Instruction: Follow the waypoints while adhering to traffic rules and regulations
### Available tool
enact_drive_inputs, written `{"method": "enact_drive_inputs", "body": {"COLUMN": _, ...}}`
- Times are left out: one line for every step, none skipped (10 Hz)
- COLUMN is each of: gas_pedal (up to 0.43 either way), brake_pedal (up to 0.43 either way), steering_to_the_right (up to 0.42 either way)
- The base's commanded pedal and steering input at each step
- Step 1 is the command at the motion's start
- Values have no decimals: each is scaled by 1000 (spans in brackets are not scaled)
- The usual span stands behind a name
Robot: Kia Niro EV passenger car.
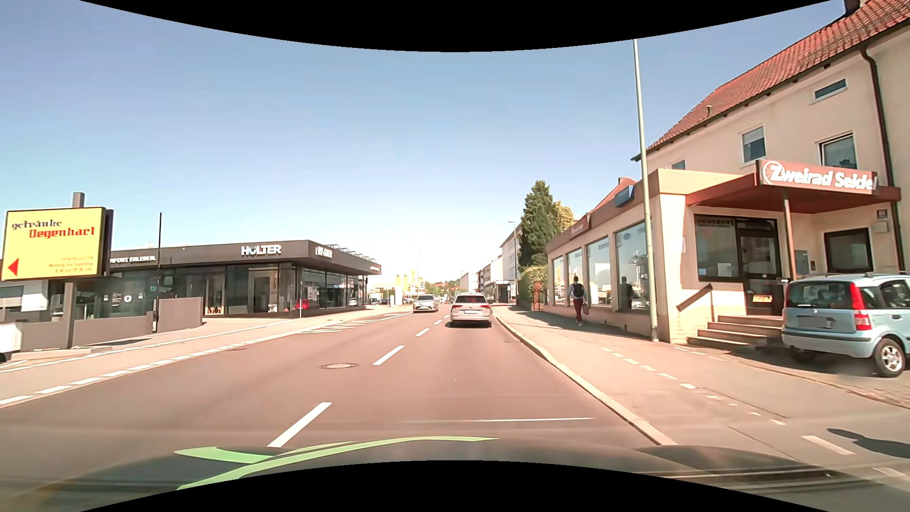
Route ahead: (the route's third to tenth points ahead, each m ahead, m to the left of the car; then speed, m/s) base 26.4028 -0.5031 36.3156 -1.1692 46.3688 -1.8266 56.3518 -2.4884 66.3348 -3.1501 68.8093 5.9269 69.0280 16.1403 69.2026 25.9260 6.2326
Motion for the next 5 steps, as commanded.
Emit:
{"method": "enact_drive_inputs", "body": {"gas_pedal": 138, "brake_pedal": 0, "steering_to_the_right": 8}}
{"method": "enact_drive_inputs", "body": {"gas_pedal": 138, "brake_pedal": 0, "steering_to_the_right": 8}}
{"method": "enact_drive_inputs", "body": {"gas_pedal": 138, "brake_pedal": 0, "steering_to_the_right": 8}}
{"method": "enact_drive_inputs", "body": {"gas_pedal": 138, "brake_pedal": 0, "steering_to_the_right": 8}}
{"method": "enact_drive_inputs", "body": {"gas_pedal": 138, "brake_pedal": 0, "steering_to_the_right": 8}}
